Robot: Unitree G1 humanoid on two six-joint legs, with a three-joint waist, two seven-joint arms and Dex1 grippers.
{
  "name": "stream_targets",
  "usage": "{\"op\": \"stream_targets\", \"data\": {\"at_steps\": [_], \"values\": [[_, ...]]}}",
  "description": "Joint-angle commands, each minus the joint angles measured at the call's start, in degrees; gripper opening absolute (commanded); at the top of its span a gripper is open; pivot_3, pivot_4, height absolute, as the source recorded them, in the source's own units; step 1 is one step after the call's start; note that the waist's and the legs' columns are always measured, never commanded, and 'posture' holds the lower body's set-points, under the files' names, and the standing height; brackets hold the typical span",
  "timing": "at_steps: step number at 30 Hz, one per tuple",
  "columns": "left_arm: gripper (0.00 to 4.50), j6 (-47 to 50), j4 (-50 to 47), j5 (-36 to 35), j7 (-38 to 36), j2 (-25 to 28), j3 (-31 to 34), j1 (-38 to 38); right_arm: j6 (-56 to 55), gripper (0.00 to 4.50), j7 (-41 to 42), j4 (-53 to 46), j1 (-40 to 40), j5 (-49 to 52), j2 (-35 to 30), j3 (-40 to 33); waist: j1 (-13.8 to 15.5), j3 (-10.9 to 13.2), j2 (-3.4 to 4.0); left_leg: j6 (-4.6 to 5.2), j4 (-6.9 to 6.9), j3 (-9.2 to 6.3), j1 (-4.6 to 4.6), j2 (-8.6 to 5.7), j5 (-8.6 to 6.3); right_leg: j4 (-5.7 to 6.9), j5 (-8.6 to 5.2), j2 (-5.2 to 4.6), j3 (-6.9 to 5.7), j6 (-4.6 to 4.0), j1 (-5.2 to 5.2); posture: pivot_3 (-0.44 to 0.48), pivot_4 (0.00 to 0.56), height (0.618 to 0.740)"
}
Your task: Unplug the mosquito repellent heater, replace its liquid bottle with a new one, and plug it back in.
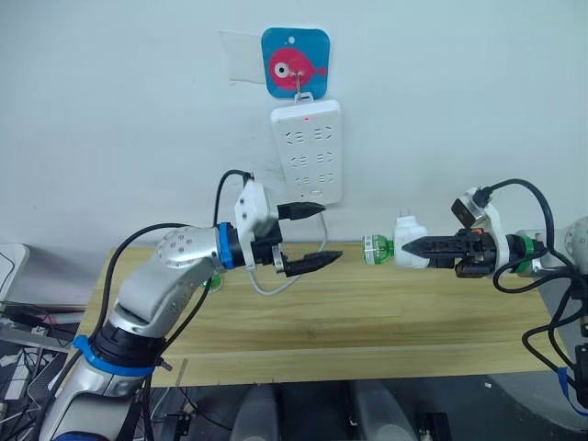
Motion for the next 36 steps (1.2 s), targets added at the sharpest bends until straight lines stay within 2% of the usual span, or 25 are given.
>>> {"op": "stream_targets", "data": {"at_steps": [1,4,11,15,22,25,30,31,34,35,36], "values": [[4.48,-34.6,10.2,21.3,5.4,-2.8,-1.1,-0.9,0.5,2.97,1.3,0.7,-2.3,0.6,0.7,-1.0,0.2,0.0,0.00,0.01,0.01,0.09,-0.01,0.02,-0.01,-0.01,0.01,0.00,0.02,-0.01,-0.01,-0.075,0.206,0.740],[4.48,-45.1,16.8,28.7,10.4,-6.1,-1.1,-2.5,0.5,2.97,1.0,0.5,-2.5,2.5,0.8,-0.3,0.7,0.0,-0.01,0.32,0.04,0.18,-0.08,0.06,-0.18,-0.01,0.03,-0.13,0.11,0.03,-0.04,-0.076,0.206,0.740],[4.48,-52.7,25.6,42.8,23.9,-12.1,0.8,-8.9,0.5,2.97,-0.6,-1.9,-2.0,9.1,-0.4,1.8,1.1,0.0,-0.01,0.48,0.19,0.22,-0.12,0.05,-0.27,0.00,0.15,-0.33,0.10,0.25,-0.05,-0.087,0.214,0.740],[4.48,-53.9,27.5,46.8,28.7,-12.9,0.4,-10.8,0.5,2.97,-2.2,-1.9,-2.1,11.9,-0.8,2.2,1.0,0.0,-0.01,0.54,0.19,0.17,-0.11,0.05,-0.30,-0.01,0.16,-0.36,0.14,0.27,-0.05,-0.093,0.214,0.740],[4.48,-55.8,28.3,48.9,33.0,-13.3,-0.9,-12.5,0.5,2.97,-4.9,-2.3,-1.5,15.1,-1.0,2.1,1.0,0.0,-0.01,0.54,0.19,0.03,-0.11,0.08,-0.31,0.00,0.16,-0.36,0.10,0.27,-0.05,-0.095,0.215,0.740],[3.87,-56.4,28.8,48.8,33.7,-13.2,-1.3,-12.9,0.5,2.97,-5.5,-2.5,-1.2,15.7,-1.0,2.1,1.0,0.0,-0.01,0.54,0.19,0.04,-0.12,0.08,-0.31,0.00,0.16,-0.38,0.10,0.27,-0.05,-0.098,0.215,0.740],[2.42,-57.6,28.6,47.4,33.6,-13.0,-3.1,-13.1,0.5,2.97,-6.3,-2.9,-1.0,16.7,-1.2,2.2,1.0,0.0,-0.01,0.54,0.19,0.03,-0.11,0.08,-0.31,0.00,0.16,-0.38,0.10,0.27,-0.05,-0.100,0.211,0.740],[2.25,-57.7,28.5,47.1,33.4,-12.9,-3.5,-13.1,0.5,2.97,-6.4,-2.9,-0.9,16.7,-1.3,2.2,1.0,0.0,-0.01,0.54,0.19,0.03,-0.12,0.09,-0.31,0.00,0.16,-0.38,0.10,0.27,-0.05,-0.100,0.211,0.740],[2.25,-57.8,28.4,44.7,32.0,-12.4,-5.0,-12.7,0.5,2.97,-6.6,-3.2,-0.8,16.8,-1.4,2.2,1.0,0.0,-0.01,0.55,0.19,0.03,-0.12,0.08,-0.31,0.00,0.16,-0.38,0.09,0.27,-0.05,-0.100,0.211,0.740],[2.25,-52.6,27.1,34.6,25.4,-11.7,-8.8,-11.3,0.5,2.97,-6.5,-3.4,-0.7,16.3,-1.5,2.1,1.0,0.0,-0.01,0.55,0.19,0.03,-0.11,0.09,-0.31,0.00,0.16,-0.38,0.10,0.27,-0.05,-0.100,0.211,0.740],[2.25,-41.4,23.1,21.6,16.6,-11.4,-11.6,-8.6,0.5,2.97,-6.3,-3.9,-0.5,15.6,-1.6,1.9,0.9,0.0,0.02,0.54,0.19,0.02,-0.12,0.09,-0.31,0.00,0.16,-0.38,0.09,0.27,-0.05,-0.101,0.204,0.740]]}}
